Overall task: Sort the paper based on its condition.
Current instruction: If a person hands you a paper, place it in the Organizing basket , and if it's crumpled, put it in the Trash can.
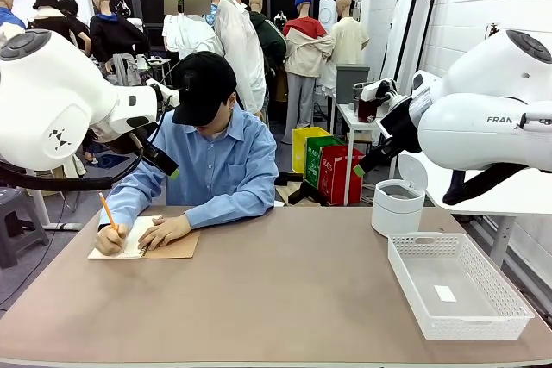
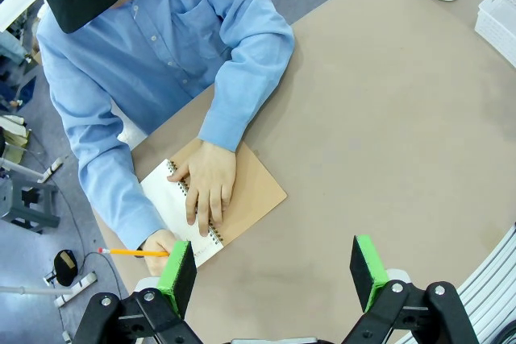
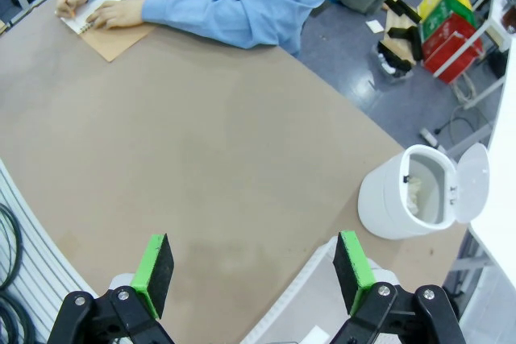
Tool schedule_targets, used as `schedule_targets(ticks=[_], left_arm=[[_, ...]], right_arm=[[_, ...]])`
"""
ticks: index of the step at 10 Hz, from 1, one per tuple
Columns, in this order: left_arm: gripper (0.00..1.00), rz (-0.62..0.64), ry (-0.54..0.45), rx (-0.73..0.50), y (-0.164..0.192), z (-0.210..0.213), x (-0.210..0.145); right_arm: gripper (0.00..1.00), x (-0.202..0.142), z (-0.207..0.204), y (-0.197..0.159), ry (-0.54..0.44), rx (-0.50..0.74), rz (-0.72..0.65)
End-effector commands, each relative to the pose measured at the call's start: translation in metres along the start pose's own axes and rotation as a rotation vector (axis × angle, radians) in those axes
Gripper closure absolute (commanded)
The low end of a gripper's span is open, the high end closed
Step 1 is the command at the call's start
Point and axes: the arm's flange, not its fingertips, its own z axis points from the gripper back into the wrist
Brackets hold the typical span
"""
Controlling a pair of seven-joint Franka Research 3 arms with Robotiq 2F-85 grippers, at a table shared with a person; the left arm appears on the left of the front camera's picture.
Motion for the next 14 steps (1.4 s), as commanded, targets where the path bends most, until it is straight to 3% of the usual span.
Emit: schedule_targets(ticks=[1, 14], left_arm=[[0.0, -0.004, 0.0, 0.0, 0.0, -0.0003, 0.0003], [0.0, -0.004, 0.0, 0.0, 0.0, -0.0003, 0.0003]], right_arm=[[0.0, 0.0008, 0.0007, -0.0002, 0.0, 0.001, 0.0], [0.0, 0.0008, 0.0007, -0.0002, 0.0, 0.001, 0.0]])
